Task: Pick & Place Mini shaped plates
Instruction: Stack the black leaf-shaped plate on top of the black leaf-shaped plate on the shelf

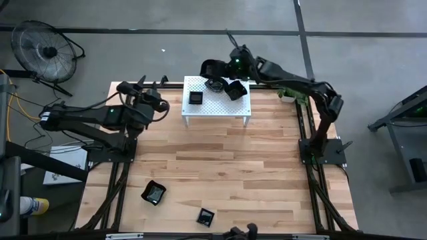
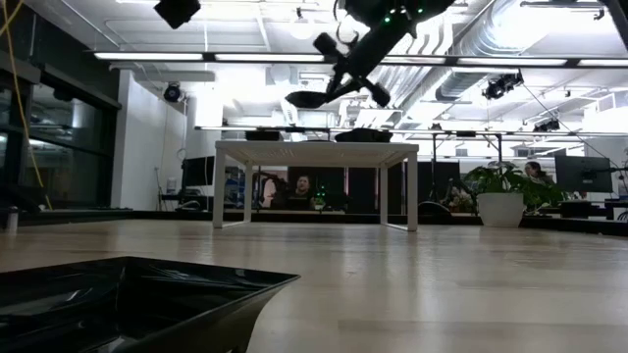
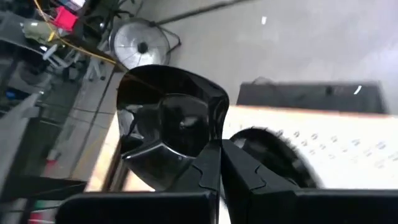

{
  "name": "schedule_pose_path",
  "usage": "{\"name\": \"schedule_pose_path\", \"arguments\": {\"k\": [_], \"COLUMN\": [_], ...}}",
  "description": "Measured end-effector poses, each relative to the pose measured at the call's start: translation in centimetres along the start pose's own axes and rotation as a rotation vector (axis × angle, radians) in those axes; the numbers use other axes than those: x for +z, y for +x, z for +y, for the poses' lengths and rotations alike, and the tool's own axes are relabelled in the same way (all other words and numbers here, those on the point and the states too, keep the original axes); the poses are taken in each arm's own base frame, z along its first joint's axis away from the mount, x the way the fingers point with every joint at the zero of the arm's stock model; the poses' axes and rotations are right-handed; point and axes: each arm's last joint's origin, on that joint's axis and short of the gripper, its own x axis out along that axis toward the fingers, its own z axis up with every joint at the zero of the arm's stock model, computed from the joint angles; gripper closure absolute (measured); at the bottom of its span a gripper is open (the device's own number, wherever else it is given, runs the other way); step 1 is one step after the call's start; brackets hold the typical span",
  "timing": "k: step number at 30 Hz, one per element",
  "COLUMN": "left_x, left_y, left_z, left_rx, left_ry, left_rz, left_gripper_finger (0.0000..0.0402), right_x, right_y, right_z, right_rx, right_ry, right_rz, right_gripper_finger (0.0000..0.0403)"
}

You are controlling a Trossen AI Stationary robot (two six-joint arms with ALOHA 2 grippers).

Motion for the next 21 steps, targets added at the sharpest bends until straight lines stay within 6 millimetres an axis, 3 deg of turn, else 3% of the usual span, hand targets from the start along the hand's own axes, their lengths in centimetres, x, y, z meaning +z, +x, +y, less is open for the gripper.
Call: {"name": "schedule_pose_path", "arguments": {"k": [9,21], "left_x": [-1.6,-2.0], "left_y": [0.0,0.0], "left_z": [0.8,1.4], "left_rx": [-0.001,-0.040], "left_ry": [-0.125,-0.129], "left_rz": [0.001,-0.005], "left_gripper_finger": [0.0204,0.0204], "right_x": [-2.4,-4.2], "right_y": [0.9,0.9], "right_z": [0.4,0.2], "right_rx": [-0.117,-0.183], "right_ry": [0.194,0.280], "right_rz": [-0.054,-0.013], "right_gripper_finger": [0.0403,0.0403]}}
